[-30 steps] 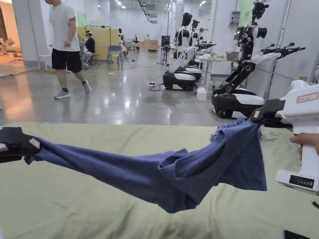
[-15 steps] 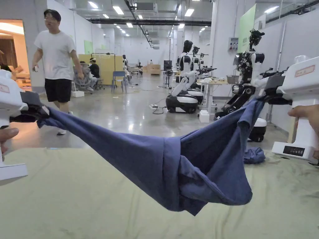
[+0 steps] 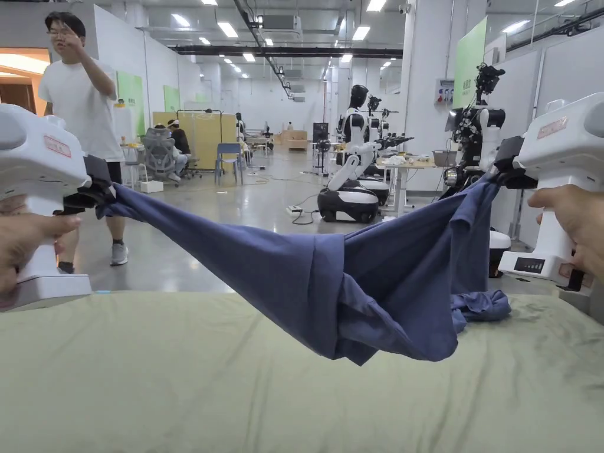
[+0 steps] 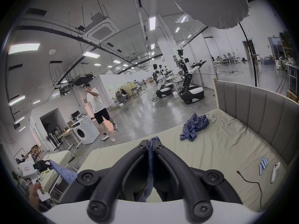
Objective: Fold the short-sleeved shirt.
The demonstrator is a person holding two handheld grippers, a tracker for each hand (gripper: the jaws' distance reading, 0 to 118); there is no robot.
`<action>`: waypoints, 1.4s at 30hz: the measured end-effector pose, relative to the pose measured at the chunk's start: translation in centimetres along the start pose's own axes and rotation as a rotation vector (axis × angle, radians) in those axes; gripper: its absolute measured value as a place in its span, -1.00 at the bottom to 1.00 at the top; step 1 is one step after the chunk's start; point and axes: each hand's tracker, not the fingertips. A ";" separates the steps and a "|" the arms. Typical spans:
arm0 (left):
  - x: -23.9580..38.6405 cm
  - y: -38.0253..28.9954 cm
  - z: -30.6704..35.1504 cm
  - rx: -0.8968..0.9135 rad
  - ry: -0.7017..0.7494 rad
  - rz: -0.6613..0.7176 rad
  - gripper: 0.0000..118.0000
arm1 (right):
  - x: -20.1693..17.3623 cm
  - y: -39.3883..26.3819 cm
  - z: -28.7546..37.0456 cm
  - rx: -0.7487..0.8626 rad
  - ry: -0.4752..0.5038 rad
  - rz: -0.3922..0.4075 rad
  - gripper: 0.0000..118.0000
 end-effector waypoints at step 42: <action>-15.1 -34.7 -4.4 -0.520 0.002 0.295 0.29 | 16.0 -39.4 2.7 -0.448 -0.073 -0.189 -0.14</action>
